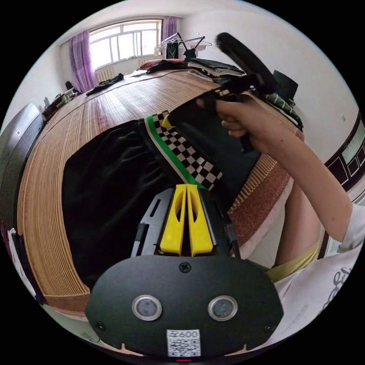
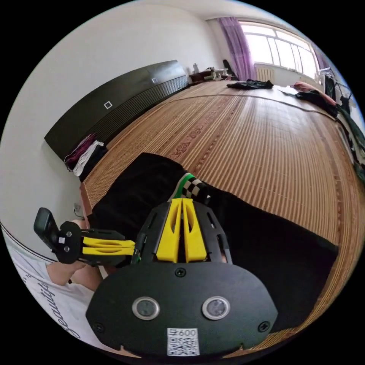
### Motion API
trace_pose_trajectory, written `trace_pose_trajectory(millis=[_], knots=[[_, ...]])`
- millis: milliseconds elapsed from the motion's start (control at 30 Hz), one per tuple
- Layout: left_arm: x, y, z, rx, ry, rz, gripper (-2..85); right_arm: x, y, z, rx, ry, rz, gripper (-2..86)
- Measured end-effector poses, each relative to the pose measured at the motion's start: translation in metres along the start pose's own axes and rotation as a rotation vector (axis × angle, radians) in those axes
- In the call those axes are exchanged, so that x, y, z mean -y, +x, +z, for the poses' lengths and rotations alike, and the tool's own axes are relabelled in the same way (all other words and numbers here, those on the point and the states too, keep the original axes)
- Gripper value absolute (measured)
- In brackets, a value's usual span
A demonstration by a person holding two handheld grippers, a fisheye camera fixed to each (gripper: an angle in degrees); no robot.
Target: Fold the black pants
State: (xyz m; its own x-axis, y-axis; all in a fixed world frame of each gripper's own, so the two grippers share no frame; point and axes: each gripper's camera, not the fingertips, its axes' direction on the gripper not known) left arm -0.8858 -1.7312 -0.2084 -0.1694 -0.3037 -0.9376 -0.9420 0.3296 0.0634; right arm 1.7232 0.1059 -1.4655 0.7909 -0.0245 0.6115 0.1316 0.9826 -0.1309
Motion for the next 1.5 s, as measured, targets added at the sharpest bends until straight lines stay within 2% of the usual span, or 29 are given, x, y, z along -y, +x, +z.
trace_pose_trajectory(millis=[100, 167, 267, 333, 400, 433, 500, 667, 900, 1000, 1100, 1200, 1267, 1333, 1500], knots=[[-0.007, 0.024, 0.002, 0.068, 0.001, 0.034, 0.5, -0.064, 0.017, -0.094, -0.143, 0.189, 0.13, -0.2], [-0.014, 0.043, 0.004, 0.127, 0.008, 0.066, 0.5, -0.133, 0.045, -0.172, -0.245, 0.37, 0.355, -0.1], [-0.023, 0.056, 0.001, 0.158, 0.03, 0.073, 0.5, -0.221, 0.081, -0.25, -0.235, 0.621, 0.661, -0.4], [-0.032, 0.058, -0.006, 0.154, 0.062, 0.036, 0.5, -0.251, 0.096, -0.278, -0.206, 0.718, 0.746, -0.1], [-0.048, 0.053, -0.023, 0.177, 0.154, -0.087, 0.5, -0.259, 0.118, -0.289, -0.226, 0.682, 0.874, 1.0], [-0.065, 0.051, -0.04, 0.192, 0.256, -0.164, 0.4, -0.258, 0.136, -0.288, -0.202, 0.6, 0.98, 2.5], [-0.087, 0.053, -0.063, 0.241, 0.345, -0.226, 0.4, -0.252, 0.154, -0.284, -0.139, 0.521, 0.994, 4.3], [-0.141, 0.063, -0.109, 0.394, 0.41, -0.255, 0.3, -0.249, 0.181, -0.3, -0.103, 0.606, 1.053, 4.4], [-0.19, 0.043, -0.149, 0.374, 0.467, -0.377, 0.3, -0.241, 0.205, -0.315, -0.088, 0.601, 1.061, -0.4], [-0.19, 0.039, -0.158, 0.364, 0.471, -0.383, 0.3, -0.224, 0.208, -0.319, -0.152, 0.551, 1.022, -0.7], [-0.19, 0.04, -0.166, 0.371, 0.475, -0.379, 0.3, -0.206, 0.196, -0.332, -0.199, 0.589, 0.938, -0.8], [-0.197, 0.035, -0.174, 0.352, 0.492, -0.401, 0.3, -0.177, 0.175, -0.345, -0.121, 0.696, 0.779, -0.8], [-0.205, 0.027, -0.18, 0.33, 0.5, -0.435, 0.3, -0.142, 0.155, -0.347, -0.174, 0.647, 0.7, -0.8], [-0.21, 0.019, -0.184, 0.313, 0.497, -0.461, 0.3, -0.138, 0.15, -0.347, -0.28, 0.614, 0.741, -0.8], [-0.226, 0.005, -0.201, 0.295, 0.521, -0.506, 0.3, -0.193, 0.188, -0.334, -0.334, 0.565, 0.938, -0.4]])
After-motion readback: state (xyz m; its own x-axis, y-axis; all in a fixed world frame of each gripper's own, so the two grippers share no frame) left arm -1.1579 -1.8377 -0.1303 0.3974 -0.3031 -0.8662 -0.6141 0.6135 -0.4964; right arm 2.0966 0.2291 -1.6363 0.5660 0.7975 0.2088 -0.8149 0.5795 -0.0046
